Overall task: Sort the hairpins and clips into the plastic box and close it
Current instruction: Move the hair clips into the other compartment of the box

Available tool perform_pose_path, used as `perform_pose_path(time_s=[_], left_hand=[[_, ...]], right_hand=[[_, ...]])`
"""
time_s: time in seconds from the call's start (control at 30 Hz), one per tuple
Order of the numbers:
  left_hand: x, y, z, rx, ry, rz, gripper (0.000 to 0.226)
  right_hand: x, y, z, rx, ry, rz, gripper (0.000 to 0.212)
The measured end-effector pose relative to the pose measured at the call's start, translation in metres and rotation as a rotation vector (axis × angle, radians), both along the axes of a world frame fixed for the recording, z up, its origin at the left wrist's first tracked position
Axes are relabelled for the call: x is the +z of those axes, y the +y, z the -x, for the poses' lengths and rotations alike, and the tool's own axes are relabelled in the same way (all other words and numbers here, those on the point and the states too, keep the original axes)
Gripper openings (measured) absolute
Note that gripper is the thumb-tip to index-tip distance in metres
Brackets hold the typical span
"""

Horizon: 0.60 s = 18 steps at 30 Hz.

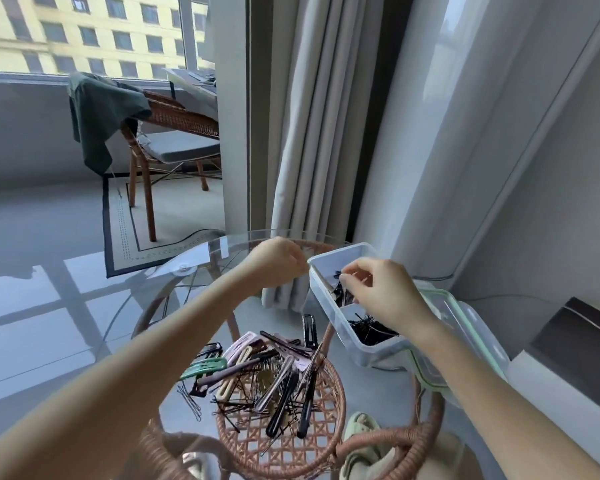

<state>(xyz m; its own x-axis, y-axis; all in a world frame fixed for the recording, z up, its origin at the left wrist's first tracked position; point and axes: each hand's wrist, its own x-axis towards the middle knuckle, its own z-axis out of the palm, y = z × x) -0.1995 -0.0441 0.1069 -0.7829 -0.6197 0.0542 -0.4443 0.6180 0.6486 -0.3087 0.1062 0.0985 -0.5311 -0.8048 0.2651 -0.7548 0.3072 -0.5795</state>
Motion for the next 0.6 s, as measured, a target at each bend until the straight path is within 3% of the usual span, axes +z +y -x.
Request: perform_pose_path(time_s=[0.07, 0.17, 0.3, 0.43, 0.6], left_hand=[[-0.001, 0.000, -0.036, -0.085, -0.215, 0.142, 0.029], [-0.021, 0.003, -0.091, -0.184, -0.562, 0.176, 0.062], [-0.056, 0.017, -0.135, -0.113, -0.660, 0.139, 0.089], [-0.072, 0.027, -0.133, 0.044, -0.554, 0.202, 0.084], [-0.068, 0.026, -0.118, 0.058, -0.312, 0.069, 0.049]], right_hand=[[-0.006, 0.015, -0.029, 0.188, -0.033, -0.158, 0.031], [-0.030, 0.029, -0.057, 0.304, 0.121, -0.504, 0.076], [-0.059, 0.022, -0.068, 0.293, 0.124, -0.680, 0.112], [-0.070, -0.008, -0.075, 0.273, 0.103, -0.616, 0.109], [-0.078, -0.026, -0.087, 0.245, 0.024, -0.425, 0.058]])
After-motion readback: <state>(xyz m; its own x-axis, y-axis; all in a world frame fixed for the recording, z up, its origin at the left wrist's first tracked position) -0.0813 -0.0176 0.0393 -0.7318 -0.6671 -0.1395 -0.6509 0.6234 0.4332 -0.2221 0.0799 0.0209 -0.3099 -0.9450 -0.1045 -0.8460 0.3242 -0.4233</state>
